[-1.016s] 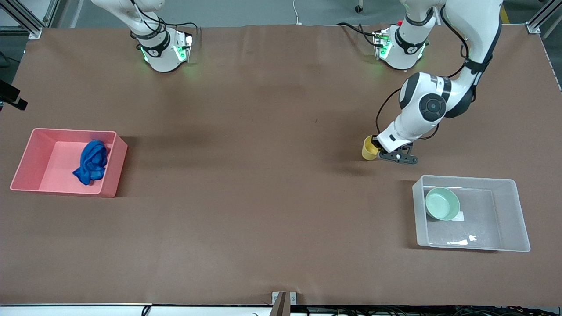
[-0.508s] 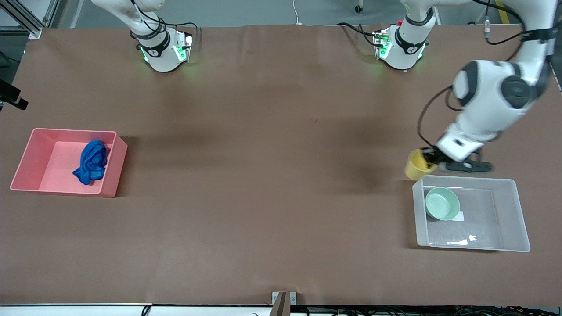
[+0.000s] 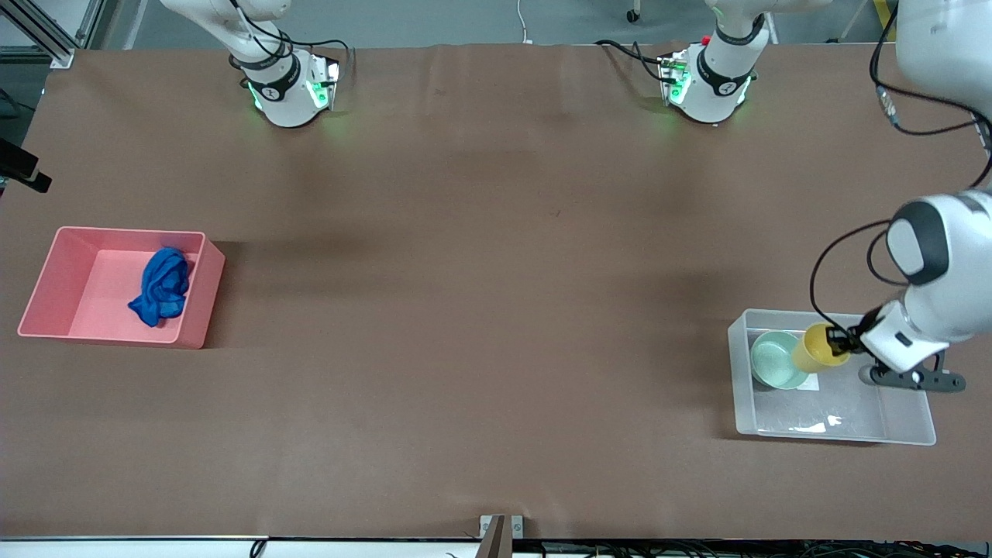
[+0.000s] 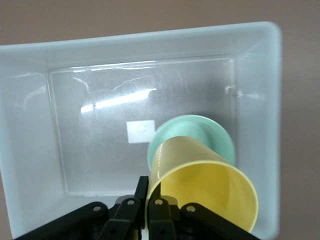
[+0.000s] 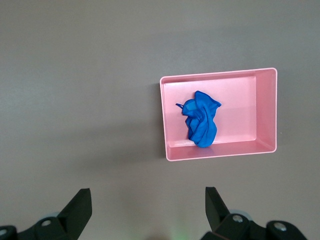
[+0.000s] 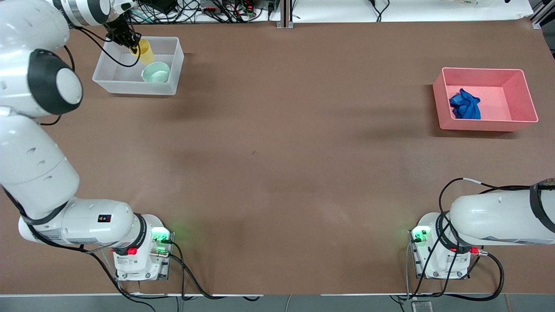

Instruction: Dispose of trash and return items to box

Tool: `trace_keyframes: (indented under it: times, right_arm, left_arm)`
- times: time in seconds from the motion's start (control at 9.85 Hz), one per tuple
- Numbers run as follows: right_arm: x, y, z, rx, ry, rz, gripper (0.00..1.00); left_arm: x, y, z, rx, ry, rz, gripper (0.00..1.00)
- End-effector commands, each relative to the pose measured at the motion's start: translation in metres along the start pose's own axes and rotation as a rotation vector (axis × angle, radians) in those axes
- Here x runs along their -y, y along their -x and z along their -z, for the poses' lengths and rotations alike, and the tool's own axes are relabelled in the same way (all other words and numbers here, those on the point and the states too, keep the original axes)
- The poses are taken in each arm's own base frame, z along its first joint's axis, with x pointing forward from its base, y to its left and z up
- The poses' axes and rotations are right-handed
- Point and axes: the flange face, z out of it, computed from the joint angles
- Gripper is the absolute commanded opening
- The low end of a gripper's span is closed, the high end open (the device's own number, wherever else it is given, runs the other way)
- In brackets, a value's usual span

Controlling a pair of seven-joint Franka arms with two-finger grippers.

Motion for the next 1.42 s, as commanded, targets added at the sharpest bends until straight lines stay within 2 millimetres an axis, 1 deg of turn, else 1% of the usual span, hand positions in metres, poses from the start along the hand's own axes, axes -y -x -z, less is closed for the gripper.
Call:
trace_keyframes:
  times: [0.0, 0.2, 0.41, 0.51, 0.61, 0.71, 0.81, 0.91, 1.02, 1.12, 1.22, 1.32]
  right_arm:
    - [0.001, 0.001, 0.003, 0.002, -0.016, 0.003, 1.00]
    - [0.000, 0.000, 0.003, 0.001, -0.014, 0.000, 1.00]
    - [-0.002, 0.000, 0.003, 0.000, -0.005, -0.002, 1.00]
    - [-0.002, 0.000, 0.004, -0.005, 0.000, -0.001, 1.00]
    - [-0.001, -0.001, 0.004, -0.011, 0.000, 0.001, 1.00]
    - [-0.002, -0.003, 0.005, -0.029, 0.002, 0.001, 1.00]
    - [-0.002, -0.004, 0.006, -0.040, 0.002, -0.001, 1.00]
    - [-0.002, -0.005, 0.006, -0.046, 0.002, 0.001, 1.00]
    - [0.001, -0.005, 0.006, -0.046, 0.004, 0.005, 1.00]
    - [-0.001, -0.004, 0.006, -0.040, 0.002, 0.002, 1.00]
    - [0.000, -0.004, 0.005, -0.037, 0.002, 0.005, 1.00]
    - [-0.001, -0.004, 0.005, -0.037, 0.002, 0.004, 1.00]
  left_arm:
    - [0.008, -0.006, -0.038, 0.053, 0.037, -0.012, 0.03]
    - [0.005, 0.000, -0.064, 0.094, 0.046, -0.007, 0.03]
    - [0.001, 0.016, -0.085, 0.146, 0.061, -0.008, 0.07]
    - [0.001, 0.022, -0.092, 0.164, 0.066, -0.003, 0.10]
    - [0.001, 0.023, -0.093, 0.165, 0.066, -0.001, 0.19]
    - [0.000, 0.022, -0.092, 0.164, 0.065, 0.008, 0.56]
    - [-0.001, 0.018, -0.081, 0.146, 0.061, 0.005, 0.99]
    - [-0.001, 0.012, -0.047, 0.094, 0.053, 0.002, 1.00]
    - [-0.008, 0.008, -0.008, 0.038, 0.047, 0.012, 1.00]
    - [-0.021, 0.006, 0.036, -0.018, 0.031, 0.026, 1.00]
    - [-0.031, 0.008, 0.076, -0.070, 0.034, 0.021, 1.00]
    - [-0.038, 0.024, 0.116, -0.074, 0.051, 0.049, 1.00]
